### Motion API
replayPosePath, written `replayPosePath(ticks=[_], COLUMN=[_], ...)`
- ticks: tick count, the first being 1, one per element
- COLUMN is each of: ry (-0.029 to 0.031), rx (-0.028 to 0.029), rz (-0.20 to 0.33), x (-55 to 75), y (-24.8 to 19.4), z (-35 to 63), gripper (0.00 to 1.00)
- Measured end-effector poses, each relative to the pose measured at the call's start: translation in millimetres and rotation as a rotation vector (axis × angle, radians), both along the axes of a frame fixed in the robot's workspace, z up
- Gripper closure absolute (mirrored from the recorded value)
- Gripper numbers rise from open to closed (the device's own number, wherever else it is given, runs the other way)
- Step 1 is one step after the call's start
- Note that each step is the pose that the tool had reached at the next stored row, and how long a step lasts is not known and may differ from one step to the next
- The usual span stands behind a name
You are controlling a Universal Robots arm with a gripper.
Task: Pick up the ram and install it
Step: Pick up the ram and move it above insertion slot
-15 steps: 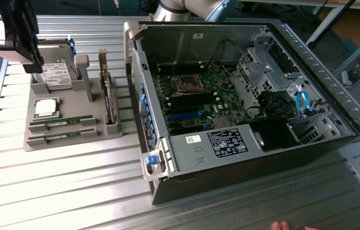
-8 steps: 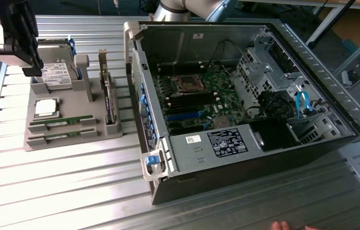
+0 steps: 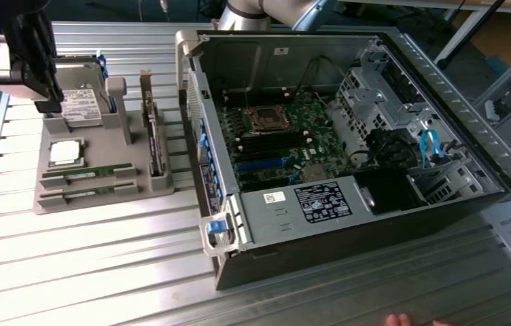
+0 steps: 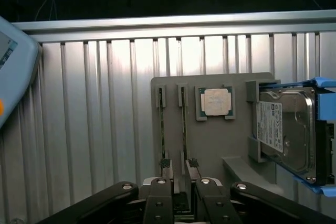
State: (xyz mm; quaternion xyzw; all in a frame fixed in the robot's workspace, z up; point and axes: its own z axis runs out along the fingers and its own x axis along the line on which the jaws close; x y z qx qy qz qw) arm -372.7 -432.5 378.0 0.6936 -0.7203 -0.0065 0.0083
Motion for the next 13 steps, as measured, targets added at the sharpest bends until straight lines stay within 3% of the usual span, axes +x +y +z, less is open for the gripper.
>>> replayPosePath(ticks=[13], ry=[0.0000], rx=[-0.0001], rz=[0.000], x=[0.0], y=[0.0], z=[-26.7], gripper=[0.76])
